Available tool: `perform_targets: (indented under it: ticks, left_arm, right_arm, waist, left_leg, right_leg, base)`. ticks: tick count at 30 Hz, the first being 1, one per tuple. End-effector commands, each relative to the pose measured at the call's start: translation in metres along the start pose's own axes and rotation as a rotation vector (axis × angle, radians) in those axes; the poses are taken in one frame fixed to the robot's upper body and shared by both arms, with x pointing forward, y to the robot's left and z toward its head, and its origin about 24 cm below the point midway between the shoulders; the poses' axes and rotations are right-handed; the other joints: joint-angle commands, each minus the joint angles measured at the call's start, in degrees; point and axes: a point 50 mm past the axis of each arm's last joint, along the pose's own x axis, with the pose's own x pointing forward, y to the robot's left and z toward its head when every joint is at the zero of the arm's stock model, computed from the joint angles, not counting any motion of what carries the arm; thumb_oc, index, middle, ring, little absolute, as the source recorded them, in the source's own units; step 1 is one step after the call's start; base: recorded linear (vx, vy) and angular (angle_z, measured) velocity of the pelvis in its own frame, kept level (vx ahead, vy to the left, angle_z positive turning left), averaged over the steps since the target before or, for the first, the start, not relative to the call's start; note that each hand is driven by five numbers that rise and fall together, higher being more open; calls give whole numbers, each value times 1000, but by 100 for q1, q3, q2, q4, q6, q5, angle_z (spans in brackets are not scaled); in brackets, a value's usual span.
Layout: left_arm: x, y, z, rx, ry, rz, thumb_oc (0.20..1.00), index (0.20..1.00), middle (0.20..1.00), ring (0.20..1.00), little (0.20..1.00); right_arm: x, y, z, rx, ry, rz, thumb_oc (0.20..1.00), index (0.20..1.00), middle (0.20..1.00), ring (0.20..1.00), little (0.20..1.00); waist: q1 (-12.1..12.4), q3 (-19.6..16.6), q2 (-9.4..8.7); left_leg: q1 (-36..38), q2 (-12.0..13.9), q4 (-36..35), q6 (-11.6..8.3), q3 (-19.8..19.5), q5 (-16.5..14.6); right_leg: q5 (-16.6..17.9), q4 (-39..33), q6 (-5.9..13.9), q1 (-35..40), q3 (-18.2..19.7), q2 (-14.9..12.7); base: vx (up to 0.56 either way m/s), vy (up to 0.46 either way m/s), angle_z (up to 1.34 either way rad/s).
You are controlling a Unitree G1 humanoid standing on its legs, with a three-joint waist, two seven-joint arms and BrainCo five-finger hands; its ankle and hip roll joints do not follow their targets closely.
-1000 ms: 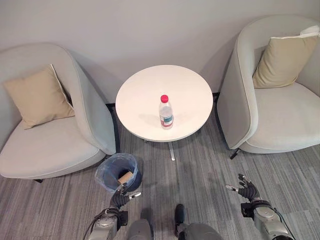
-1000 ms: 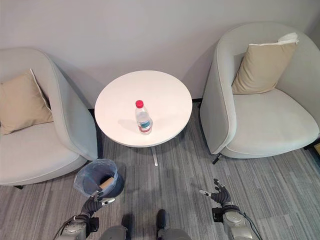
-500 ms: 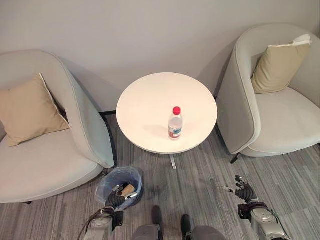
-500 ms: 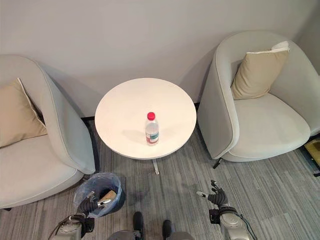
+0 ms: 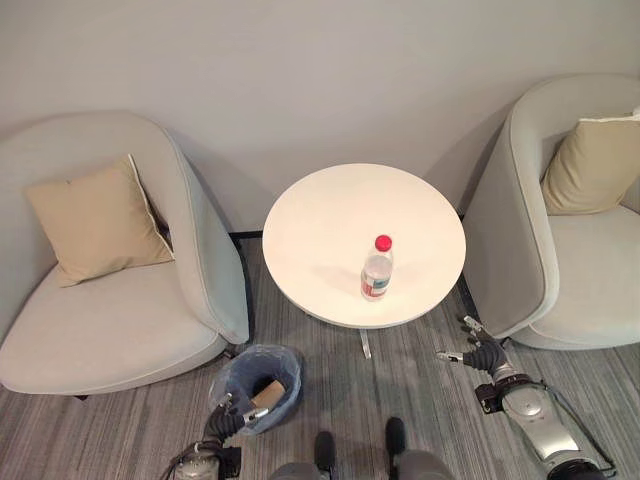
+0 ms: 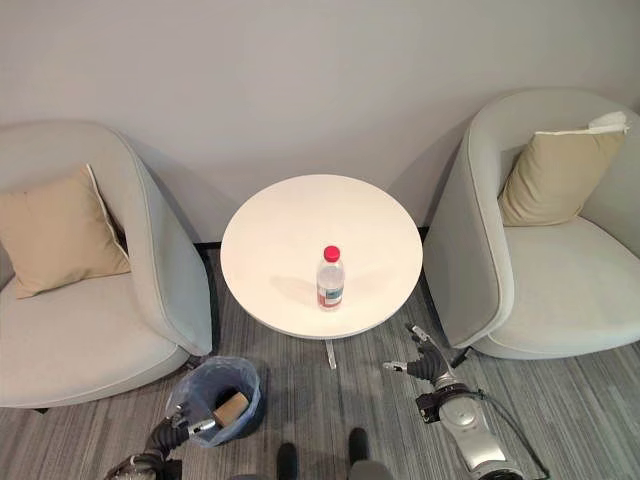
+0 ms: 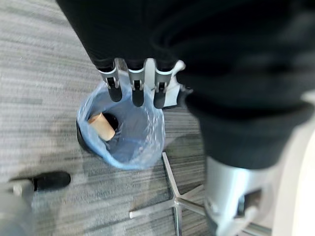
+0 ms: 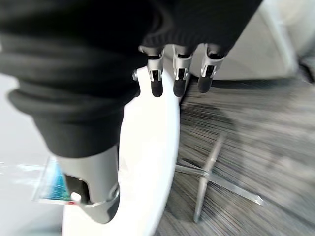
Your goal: Gather garbage on tea table into small bin, then transfer packed bag to large trash can.
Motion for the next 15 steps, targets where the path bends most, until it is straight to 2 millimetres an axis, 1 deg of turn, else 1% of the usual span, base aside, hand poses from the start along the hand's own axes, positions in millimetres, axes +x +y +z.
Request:
perform_targets:
  ticks: [1,2,4,6,7,11,12,13,15]
  left_arm:
    - [8,6,22,42,-75,1,1000,1000,1000,1000,1000]
    - [8,4,19,45,-67,-5,1000,1000,1000,1000,1000]
    - [8,3,16,49,-56,-5,1000,1000,1000,1000,1000]
    - [7,3,15,50,-54,-7,1000,1000,1000,1000,1000]
    - [5,3,11,52,-44,-3,1000,1000,1000,1000,1000]
    - [3,6,5,47,-27,6,1000,1000,1000,1000,1000]
    - [2,7,3,45,-23,10,1000,1000,1000,1000,1000]
    - [-1,9,-1,38,-13,18,1000,1000,1000,1000,1000]
    - [-1,10,-2,37,-9,20,1000,1000,1000,1000,1000]
  right_arm:
    - [13,3,33,-78,-149,28,1000,1000,1000,1000,1000]
    - [17,7,45,-111,-198,42,1000,1000,1000,1000,1000]
    - [24,10,58,-162,-240,51,1000,1000,1000,1000,1000]
    - [28,13,65,-177,-265,49,1000,1000,1000,1000,1000]
    - [35,14,71,-174,-268,27,1000,1000,1000,1000,1000]
    - [43,11,75,-168,-259,-15,1000,1000,1000,1000,1000]
    - [45,9,74,-170,-250,-30,1000,1000,1000,1000,1000]
    - [50,3,73,-158,-222,-70,1000,1000,1000,1000,1000]
    - [52,1,73,-157,-215,-80,1000,1000,1000,1000,1000]
  waist:
    - [34,-138,-233]
    - [62,-156,-217]
    - [110,-172,-204]
    - [161,-169,-187]
    - [237,-172,-169]
    - [318,-166,-143]
    - [350,-163,-135]
    - [446,-133,-114]
    - [480,-124,-106]
  left_leg:
    - [-88,256,552,-374,62,-668]
    - [-33,265,460,-385,51,-638]
    - [17,275,385,-392,46,-617]
    - [43,274,340,-393,25,-606]
    - [65,267,279,-396,-2,-588]
    - [63,254,216,-396,-59,-564]
    - [57,248,199,-393,-84,-557]
    - [11,225,170,-390,-163,-522]
    - [-10,215,157,-390,-194,-509]
  right_leg:
    - [-1031,320,260,213,-50,-250]
    - [-1031,237,261,279,-93,-239]
    - [-1033,177,266,341,-143,-235]
    - [-1039,142,263,378,-175,-234]
    - [-1047,96,261,430,-230,-233]
    - [-1058,69,268,462,-298,-246]
    - [-1064,65,272,464,-316,-247]
    - [-1084,70,276,444,-376,-256]
    - [-1089,73,278,435,-414,-262]
  base:
    - [97,-22,15]
    - [86,-12,17]
    - [68,-5,7]
    - [68,10,3]
    - [67,14,1]
    - [54,21,16]
    - [37,24,18]
    - [37,24,16]
    - [22,16,28]
